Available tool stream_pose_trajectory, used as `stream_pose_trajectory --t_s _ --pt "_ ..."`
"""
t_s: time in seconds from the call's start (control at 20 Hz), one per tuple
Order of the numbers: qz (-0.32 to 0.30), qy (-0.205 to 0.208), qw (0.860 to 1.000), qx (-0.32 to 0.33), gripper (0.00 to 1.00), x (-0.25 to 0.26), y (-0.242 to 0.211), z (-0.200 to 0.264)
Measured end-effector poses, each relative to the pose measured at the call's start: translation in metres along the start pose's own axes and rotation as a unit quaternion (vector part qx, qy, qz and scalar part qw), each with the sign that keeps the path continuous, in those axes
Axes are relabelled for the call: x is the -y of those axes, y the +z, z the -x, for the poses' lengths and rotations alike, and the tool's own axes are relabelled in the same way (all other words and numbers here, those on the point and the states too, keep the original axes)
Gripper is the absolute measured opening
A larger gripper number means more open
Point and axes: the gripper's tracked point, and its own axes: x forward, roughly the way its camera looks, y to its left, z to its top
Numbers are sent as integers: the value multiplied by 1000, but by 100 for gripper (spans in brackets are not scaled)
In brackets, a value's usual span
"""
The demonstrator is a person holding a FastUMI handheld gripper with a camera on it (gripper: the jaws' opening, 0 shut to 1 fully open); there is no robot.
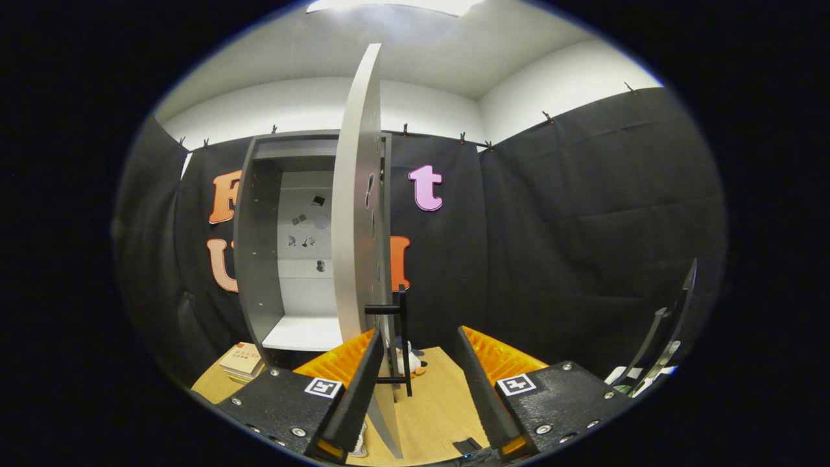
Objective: Open the shoe cabinet door, grab the shoes and put them into the shoe cabinet, then close the shoe cabinet door.
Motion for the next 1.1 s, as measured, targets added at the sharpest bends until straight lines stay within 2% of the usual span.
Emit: stream_pose_trajectory --t_s 0.25,0.45,0.8,1.1 --pt "1 -22 1000 -5 72 17 -2 5" --pt "0 -12 1000 -6 72 11 -2 8" --pt "1 27 1000 -12 73 -33 -7 13" --pt "8 69 997 -46 73 -80 -42 8"
